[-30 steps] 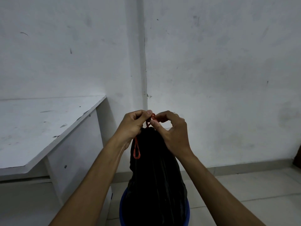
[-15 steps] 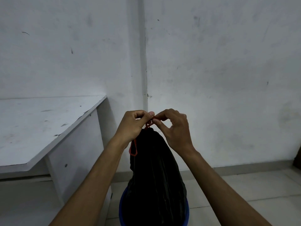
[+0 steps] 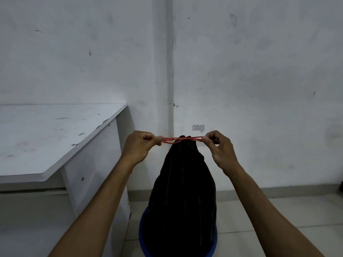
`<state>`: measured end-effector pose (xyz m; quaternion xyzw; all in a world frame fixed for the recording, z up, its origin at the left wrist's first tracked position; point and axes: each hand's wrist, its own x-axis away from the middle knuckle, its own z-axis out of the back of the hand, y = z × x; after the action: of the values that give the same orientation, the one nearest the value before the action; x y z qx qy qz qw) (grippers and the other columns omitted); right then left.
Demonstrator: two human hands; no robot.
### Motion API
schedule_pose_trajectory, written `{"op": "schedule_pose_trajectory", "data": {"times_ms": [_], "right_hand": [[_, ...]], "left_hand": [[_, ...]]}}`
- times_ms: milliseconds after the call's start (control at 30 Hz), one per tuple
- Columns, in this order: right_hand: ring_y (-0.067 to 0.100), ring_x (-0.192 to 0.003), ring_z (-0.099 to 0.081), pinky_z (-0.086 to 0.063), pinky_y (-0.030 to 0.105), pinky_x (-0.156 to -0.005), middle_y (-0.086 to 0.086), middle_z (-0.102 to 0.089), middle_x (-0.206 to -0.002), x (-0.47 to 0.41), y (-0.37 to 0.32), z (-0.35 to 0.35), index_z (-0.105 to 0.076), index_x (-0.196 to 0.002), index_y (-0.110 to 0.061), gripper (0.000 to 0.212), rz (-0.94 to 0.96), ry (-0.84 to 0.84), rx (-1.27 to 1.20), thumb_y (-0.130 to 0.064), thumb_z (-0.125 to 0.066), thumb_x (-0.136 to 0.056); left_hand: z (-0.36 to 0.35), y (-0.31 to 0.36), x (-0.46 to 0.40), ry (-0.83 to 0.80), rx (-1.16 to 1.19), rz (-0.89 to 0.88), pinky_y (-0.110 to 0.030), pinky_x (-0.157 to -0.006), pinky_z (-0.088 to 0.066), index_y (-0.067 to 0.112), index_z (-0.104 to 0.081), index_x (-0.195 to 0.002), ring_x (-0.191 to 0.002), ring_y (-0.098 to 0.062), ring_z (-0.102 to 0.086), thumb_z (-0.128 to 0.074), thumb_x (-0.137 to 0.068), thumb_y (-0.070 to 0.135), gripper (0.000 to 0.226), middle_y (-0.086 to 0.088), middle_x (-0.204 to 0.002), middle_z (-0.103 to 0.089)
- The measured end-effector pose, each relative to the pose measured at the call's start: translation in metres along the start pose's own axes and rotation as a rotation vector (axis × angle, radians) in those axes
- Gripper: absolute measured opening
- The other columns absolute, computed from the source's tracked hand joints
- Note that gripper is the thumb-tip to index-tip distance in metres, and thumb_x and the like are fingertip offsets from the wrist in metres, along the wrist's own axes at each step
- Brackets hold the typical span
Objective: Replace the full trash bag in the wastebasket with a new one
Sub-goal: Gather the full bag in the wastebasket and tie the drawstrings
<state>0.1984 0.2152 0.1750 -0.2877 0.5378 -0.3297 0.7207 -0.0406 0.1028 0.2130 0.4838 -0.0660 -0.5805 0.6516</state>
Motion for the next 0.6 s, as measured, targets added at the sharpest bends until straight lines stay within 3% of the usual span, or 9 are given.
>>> {"op": "schedule_pose_trajectory", "data": {"times_ms": [100, 300, 433, 500, 600], "right_hand": [[-0.003, -0.072, -0.054, -0.041, 0.009, -0.071, -0.011, -0.063, -0.080, 0.001, 0.009, -0.002, -0.066, -0.087, -0.013, 0.013, -0.033, 0.003, 0.002, -0.022, -0.066, -0.096], [0.003, -0.074, -0.054, -0.043, 0.015, -0.071, -0.006, -0.064, -0.081, 0.001, 0.004, -0.007, -0.066, -0.088, -0.011, 0.016, -0.088, 0.059, -0.066, -0.024, -0.065, -0.097], [0.011, -0.087, -0.058, -0.043, 0.020, -0.078, -0.001, -0.065, -0.097, 0.014, -0.011, -0.017, -0.062, -0.102, -0.016, 0.015, -0.168, 0.034, -0.200, -0.031, -0.058, -0.100], [0.011, -0.105, -0.059, -0.046, 0.020, -0.083, -0.004, -0.061, -0.117, 0.029, -0.012, -0.028, -0.054, -0.124, -0.023, 0.034, -0.225, -0.036, -0.229, -0.045, -0.056, -0.097], [0.012, -0.129, -0.047, -0.039, 0.028, -0.106, -0.005, -0.048, -0.142, 0.053, -0.004, -0.057, -0.031, -0.149, -0.030, 0.081, -0.317, -0.120, -0.249, -0.066, -0.058, -0.082]], "left_hand": [[-0.002, -0.010, -0.001, 0.049, -0.028, 0.021, -0.024, -0.077, -0.048, 0.022, -0.079, -0.082, -0.079, -0.003, -0.061, -0.066, -0.084, 0.049, 0.030, 0.006, -0.085, -0.072], [-0.010, -0.018, 0.000, 0.105, -0.006, -0.010, -0.028, -0.077, -0.051, 0.021, -0.078, -0.085, -0.081, -0.014, -0.066, -0.066, -0.086, 0.046, 0.029, 0.002, -0.085, -0.074], [-0.016, -0.016, 0.001, 0.081, 0.126, 0.001, -0.017, -0.073, -0.044, 0.019, -0.076, -0.088, -0.085, -0.010, -0.062, -0.060, -0.093, 0.041, 0.028, 0.003, -0.090, -0.071], [-0.024, -0.018, 0.004, 0.053, 0.198, 0.049, -0.020, -0.072, -0.047, 0.016, -0.075, -0.090, -0.084, -0.012, -0.062, -0.059, -0.094, 0.041, 0.030, 0.002, -0.091, -0.070], [-0.043, -0.024, 0.010, 0.002, 0.313, 0.131, -0.030, -0.079, -0.056, 0.016, -0.074, -0.088, -0.089, -0.018, -0.068, -0.059, -0.094, 0.041, 0.029, -0.001, -0.092, -0.072]]}}
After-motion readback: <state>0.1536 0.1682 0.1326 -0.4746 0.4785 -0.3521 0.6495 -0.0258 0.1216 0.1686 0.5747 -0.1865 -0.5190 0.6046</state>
